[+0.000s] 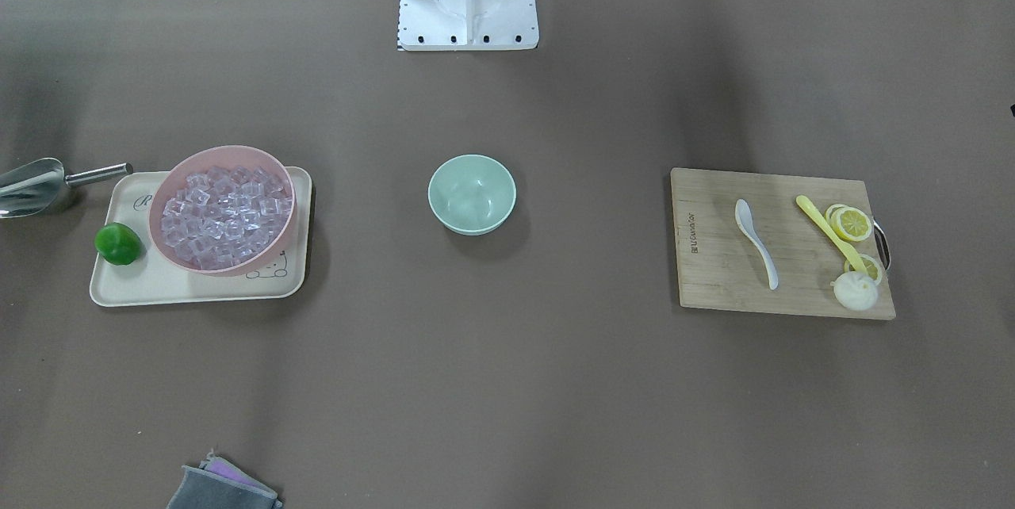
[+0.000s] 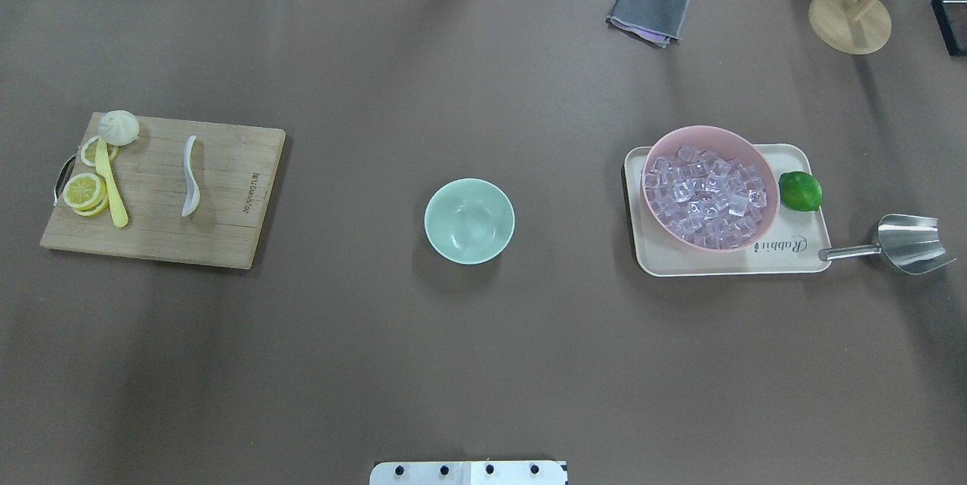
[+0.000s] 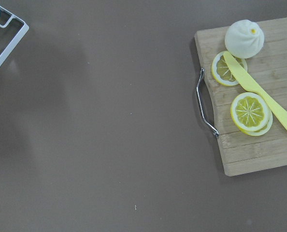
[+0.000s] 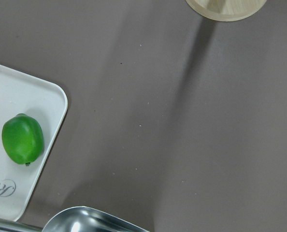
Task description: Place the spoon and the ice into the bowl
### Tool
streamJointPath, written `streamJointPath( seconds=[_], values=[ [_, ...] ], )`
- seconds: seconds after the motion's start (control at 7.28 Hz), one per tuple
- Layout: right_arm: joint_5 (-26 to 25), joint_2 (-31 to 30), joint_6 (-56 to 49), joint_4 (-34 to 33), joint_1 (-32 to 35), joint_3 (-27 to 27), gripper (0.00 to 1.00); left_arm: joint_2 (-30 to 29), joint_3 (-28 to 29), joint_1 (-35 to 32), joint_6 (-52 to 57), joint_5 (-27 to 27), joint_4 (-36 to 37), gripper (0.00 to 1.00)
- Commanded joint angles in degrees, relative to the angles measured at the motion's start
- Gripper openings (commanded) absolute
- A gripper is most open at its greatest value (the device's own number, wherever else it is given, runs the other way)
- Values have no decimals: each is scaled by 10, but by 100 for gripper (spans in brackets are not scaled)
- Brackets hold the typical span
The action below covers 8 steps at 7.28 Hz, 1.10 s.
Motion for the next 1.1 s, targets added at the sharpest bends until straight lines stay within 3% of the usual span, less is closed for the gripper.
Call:
streamJointPath(
  seconds=[0.0,0.27,0.55,0.82,0.96],
  values=[
    [3,4,15,-1,0,8,100,-7,-5,0,-10,2,-5,98],
    [-5,29,159,0,-25,36,100,-59,-11,13,-118,-8,-5,98],
    [-17,60,164,-2,-65,36,100,-114,-1,70,-190,-2,-2,99],
    [-30,70,195,-1,-100,52,100,-172,-23,164,-394,53,-3,99],
    [-70,70,236,-2,-135,79,100,-198,-23,222,-472,97,-3,99]
  ],
)
